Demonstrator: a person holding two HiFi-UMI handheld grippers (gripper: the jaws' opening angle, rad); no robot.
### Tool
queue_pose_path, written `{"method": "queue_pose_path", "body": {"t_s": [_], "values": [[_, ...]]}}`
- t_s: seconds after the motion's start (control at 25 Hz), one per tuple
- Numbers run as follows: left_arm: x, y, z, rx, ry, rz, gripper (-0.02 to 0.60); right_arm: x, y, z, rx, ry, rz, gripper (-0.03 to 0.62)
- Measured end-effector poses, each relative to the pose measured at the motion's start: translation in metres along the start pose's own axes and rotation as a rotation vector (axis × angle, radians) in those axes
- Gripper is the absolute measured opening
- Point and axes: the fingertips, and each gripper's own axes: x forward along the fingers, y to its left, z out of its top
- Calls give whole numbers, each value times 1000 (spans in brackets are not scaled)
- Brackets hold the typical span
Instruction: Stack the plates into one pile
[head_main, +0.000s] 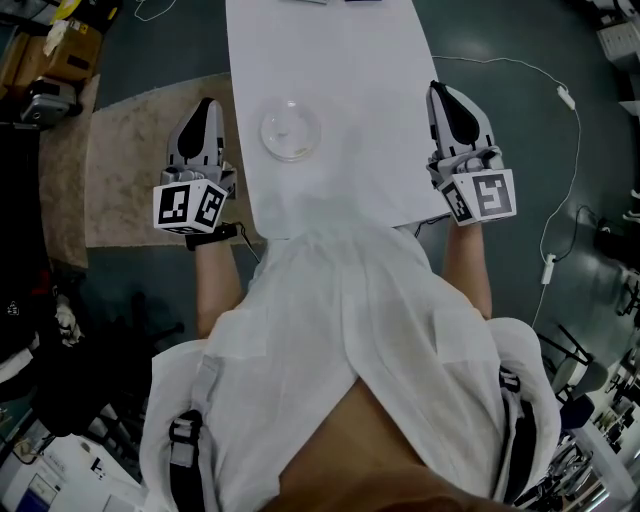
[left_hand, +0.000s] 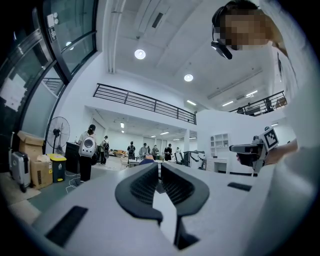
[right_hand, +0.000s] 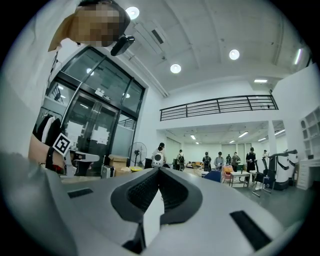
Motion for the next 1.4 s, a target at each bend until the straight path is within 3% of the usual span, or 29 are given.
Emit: {"method": "queue_pose_path", "body": {"t_s": [1.24,1.4], "values": [[1,-9,-6,12,19,-21,25,-1,8,1,-8,-7,20,26],[0,-11,-6,9,19,-21,25,-5,7,7,39,-44,31,26]]}}
